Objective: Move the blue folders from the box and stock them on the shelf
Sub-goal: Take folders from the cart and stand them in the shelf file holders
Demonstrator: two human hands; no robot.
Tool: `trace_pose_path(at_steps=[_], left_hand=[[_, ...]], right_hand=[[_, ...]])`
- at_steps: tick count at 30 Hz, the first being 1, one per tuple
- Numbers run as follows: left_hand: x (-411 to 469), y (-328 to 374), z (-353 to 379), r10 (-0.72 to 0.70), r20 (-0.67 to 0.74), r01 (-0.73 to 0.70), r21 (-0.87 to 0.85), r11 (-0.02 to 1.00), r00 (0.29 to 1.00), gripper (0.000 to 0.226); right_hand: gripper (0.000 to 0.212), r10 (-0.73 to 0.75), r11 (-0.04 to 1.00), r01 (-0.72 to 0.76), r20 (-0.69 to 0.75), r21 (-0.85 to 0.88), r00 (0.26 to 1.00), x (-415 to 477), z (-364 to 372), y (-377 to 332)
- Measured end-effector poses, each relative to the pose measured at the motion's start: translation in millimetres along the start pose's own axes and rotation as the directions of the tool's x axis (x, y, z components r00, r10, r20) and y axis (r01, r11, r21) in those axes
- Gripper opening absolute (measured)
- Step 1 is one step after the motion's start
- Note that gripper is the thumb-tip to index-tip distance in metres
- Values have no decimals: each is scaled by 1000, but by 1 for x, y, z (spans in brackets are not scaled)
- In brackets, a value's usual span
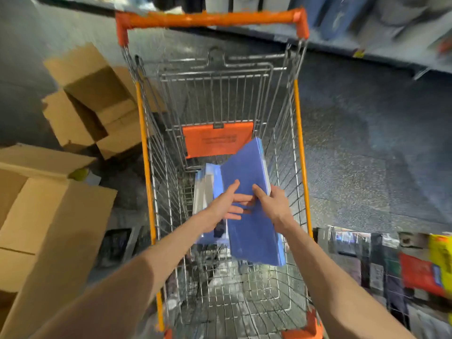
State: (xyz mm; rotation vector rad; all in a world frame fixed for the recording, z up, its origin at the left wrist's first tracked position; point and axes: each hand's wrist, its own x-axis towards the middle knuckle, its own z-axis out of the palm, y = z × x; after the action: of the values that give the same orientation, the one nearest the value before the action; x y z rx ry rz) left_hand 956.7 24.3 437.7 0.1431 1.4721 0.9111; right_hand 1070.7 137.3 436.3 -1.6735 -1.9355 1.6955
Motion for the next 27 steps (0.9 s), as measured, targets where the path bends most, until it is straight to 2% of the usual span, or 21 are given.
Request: trace_pose_path(at_steps=[4, 7, 9, 11, 12, 15, 19, 22, 23, 27], left_hand=[[-38, 19, -7, 116, -58, -115, 30, 993, 992, 56], [-64, 27, -22, 281, -145, -260, 146, 955, 949, 36], [-91, 33, -34, 484, -176, -429, 277, 860, 857, 44], [-117, 47, -39, 601, -193, -542, 284, 790, 775, 57], [-134, 58, -36, 626, -186, -576, 262, 774, 757, 56], [-186, 96, -23, 623, -188, -590, 204, 781, 759, 50], [-246, 140, 19, 641, 21, -641, 53, 766, 767, 70], [-299, 161, 71, 720, 194, -722, -73, 688, 667, 72], [-313, 166, 89, 737, 213, -738, -90, 668, 641, 74], [-392, 169, 175, 776, 321, -786, -134, 604, 542, 47]], right_hand=[[15, -120, 991, 125, -96, 49, 988, -61, -20, -38], [13, -172, 969, 189, -116, 161, 978, -117, -38, -70], [13, -203, 928, 237, -143, 288, 969, -167, -51, -91], [18, -237, 881, 302, -215, 364, 948, -210, -66, -109], [17, -264, 851, 343, -240, 399, 934, -231, -74, -118], [23, -319, 771, 425, -290, 474, 902, -304, -99, -140], [53, -315, 701, 499, -405, 510, 858, -384, -139, -153], [54, -316, 660, 546, -469, 515, 825, -445, -172, -152], [51, -318, 647, 568, -497, 508, 807, -464, -181, -150], [47, -316, 653, 654, -646, 382, 694, -559, -227, -132]])
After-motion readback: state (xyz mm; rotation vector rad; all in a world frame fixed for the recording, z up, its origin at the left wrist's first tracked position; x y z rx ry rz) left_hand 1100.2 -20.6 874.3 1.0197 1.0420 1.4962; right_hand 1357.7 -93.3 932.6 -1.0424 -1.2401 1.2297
